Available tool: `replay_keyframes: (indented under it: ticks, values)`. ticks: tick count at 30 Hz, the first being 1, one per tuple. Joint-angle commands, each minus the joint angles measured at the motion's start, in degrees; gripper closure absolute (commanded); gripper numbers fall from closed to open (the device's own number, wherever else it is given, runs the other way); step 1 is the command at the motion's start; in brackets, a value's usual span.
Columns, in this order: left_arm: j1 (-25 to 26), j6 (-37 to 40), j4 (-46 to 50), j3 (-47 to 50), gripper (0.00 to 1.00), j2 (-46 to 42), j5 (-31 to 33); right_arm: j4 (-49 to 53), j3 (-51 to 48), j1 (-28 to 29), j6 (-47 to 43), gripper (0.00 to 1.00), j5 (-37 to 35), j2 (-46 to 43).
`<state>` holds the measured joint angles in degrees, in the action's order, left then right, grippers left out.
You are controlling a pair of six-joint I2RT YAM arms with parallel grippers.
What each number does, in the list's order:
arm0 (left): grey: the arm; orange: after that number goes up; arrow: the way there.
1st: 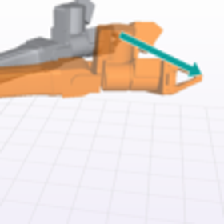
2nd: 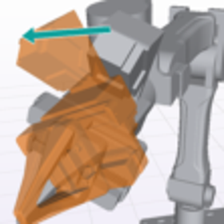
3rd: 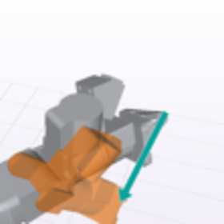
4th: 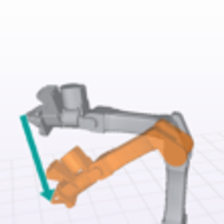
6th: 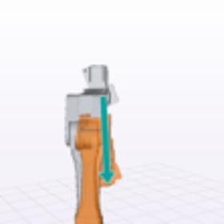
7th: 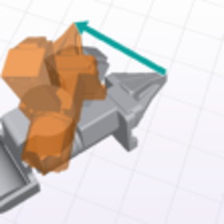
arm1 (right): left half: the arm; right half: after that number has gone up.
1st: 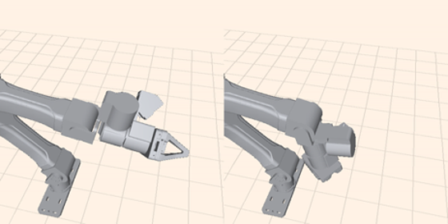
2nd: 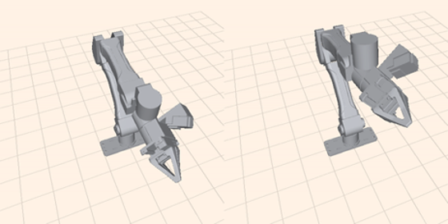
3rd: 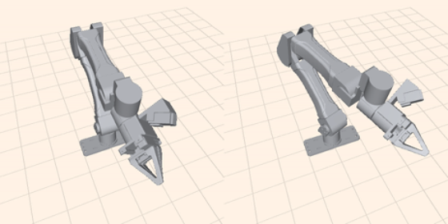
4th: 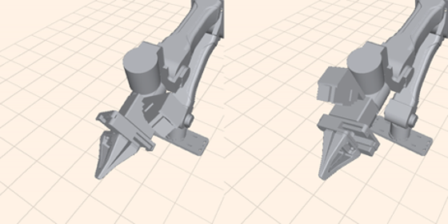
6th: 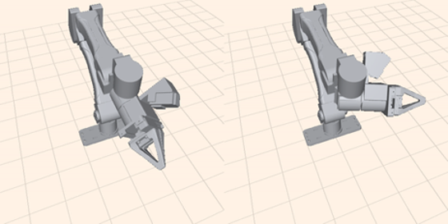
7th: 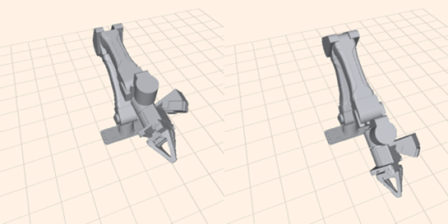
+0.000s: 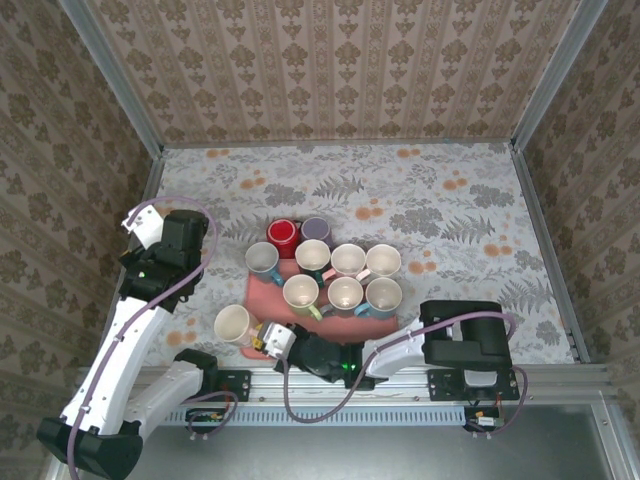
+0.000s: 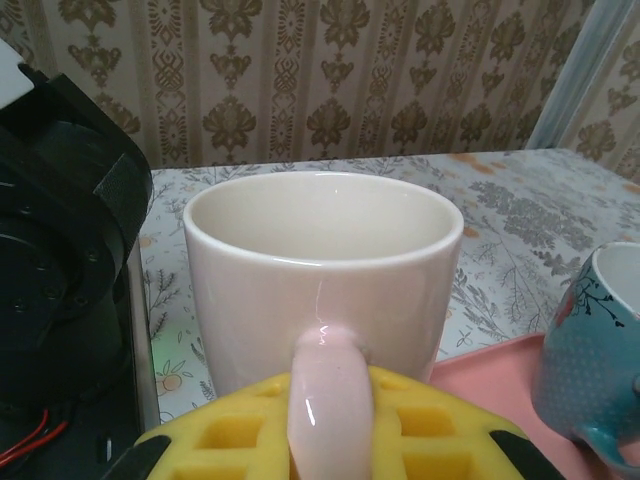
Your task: Turn the mug right side up
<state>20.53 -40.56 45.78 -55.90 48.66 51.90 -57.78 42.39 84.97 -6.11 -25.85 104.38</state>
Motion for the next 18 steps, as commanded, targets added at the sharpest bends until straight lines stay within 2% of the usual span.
replay_keyframes:
  ticks: [1, 9, 18]
  values:
    - [-0.25, -0.19, -0.87, 0.43, 0.00, -0.45, -0.28, -5.37, 1.05, 1.22, -1.21, 1.00, -7.29, 0.70]
    - [-0.25, -0.15, -0.95, 0.44, 0.00, -0.40, -0.39, -0.24, 2.73, 3.71, 0.38, 1.00, -14.71, 1.26]
    - [-0.14, -0.15, -1.38, 0.73, 0.00, -0.48, -0.80, 3.47, 2.65, 2.76, 7.75, 1.00, -15.73, 3.97]
